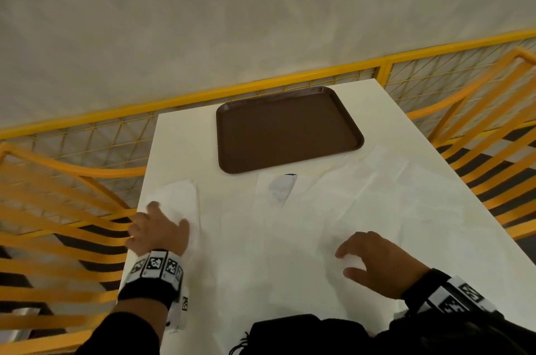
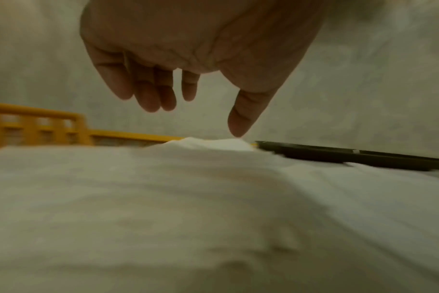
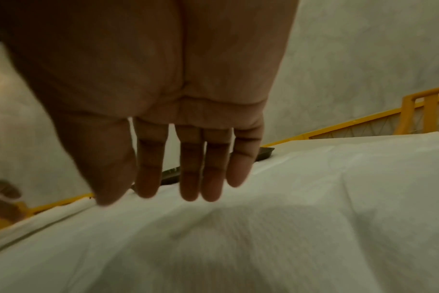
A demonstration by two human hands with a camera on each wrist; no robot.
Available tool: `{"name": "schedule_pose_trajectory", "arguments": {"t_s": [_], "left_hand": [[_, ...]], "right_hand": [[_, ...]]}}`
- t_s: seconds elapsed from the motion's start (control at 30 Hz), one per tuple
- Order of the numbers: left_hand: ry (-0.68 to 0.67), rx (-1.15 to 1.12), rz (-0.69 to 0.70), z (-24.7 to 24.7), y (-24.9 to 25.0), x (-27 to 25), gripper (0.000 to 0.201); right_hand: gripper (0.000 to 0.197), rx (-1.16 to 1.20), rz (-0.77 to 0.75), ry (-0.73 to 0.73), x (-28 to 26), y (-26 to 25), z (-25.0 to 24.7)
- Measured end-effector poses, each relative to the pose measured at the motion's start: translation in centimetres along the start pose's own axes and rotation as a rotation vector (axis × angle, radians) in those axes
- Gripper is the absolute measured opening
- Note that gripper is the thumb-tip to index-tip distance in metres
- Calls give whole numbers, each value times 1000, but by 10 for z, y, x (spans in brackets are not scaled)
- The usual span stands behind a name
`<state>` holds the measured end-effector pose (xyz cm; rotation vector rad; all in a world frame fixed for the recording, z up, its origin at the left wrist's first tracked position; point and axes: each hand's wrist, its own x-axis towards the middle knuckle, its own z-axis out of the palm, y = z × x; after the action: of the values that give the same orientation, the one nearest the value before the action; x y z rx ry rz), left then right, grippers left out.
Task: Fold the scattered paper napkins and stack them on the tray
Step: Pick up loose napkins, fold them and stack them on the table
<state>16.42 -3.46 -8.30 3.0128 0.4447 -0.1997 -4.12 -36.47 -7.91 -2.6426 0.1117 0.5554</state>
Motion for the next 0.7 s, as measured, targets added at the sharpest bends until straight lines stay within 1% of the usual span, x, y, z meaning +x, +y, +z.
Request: {"name": "schedule_pose_trajectory", "arguments": {"t_s": [0.03, 0.07, 0.1, 0.13, 0.17, 0.2, 0.23, 0.3, 0.33, 0.4, 0.47, 0.53, 0.6, 0.7], "left_hand": [[-5, 13, 119, 1, 7, -10, 53], [-64, -3, 244, 6, 13, -19, 42], [-156, -27, 359, 11, 18, -28, 34], [-275, -34, 451, 16, 23, -38, 33], [-384, -36, 499, 21, 26, -49, 38], [-456, -35, 517, 25, 30, -60, 49], [-479, -36, 510, 28, 34, -70, 63], [-437, -103, 415, 35, 42, -83, 88], [-403, -136, 352, 36, 44, -88, 94], [-370, -166, 242, 36, 48, -93, 99], [-390, -216, 147, 34, 49, -92, 102], [-421, -299, 41, 34, 48, -89, 103], [-451, -369, -3, 35, 43, -83, 98], [-518, -422, -5, 35, 38, -77, 69]], "right_hand": [[38, -36, 22, -50, 0, 2, 5], [42, -56, 44, -86, -1, 2, 9], [44, -63, 58, -102, -2, 3, 11], [45, -68, 58, -104, -3, 3, 13], [45, -71, 50, -98, -4, 4, 14], [46, -72, 44, -90, -4, 5, 15], [46, -71, 40, -86, -5, 6, 15], [47, -71, 30, -76, -6, 8, 16], [48, -73, 23, -67, -7, 9, 17], [50, -73, 12, -54, -8, 10, 19], [52, -77, 6, -41, -9, 11, 21], [53, -87, -1, -35, -9, 11, 22], [53, -97, -6, -26, -9, 11, 23], [54, -112, -14, -28, -7, 11, 23]]}}
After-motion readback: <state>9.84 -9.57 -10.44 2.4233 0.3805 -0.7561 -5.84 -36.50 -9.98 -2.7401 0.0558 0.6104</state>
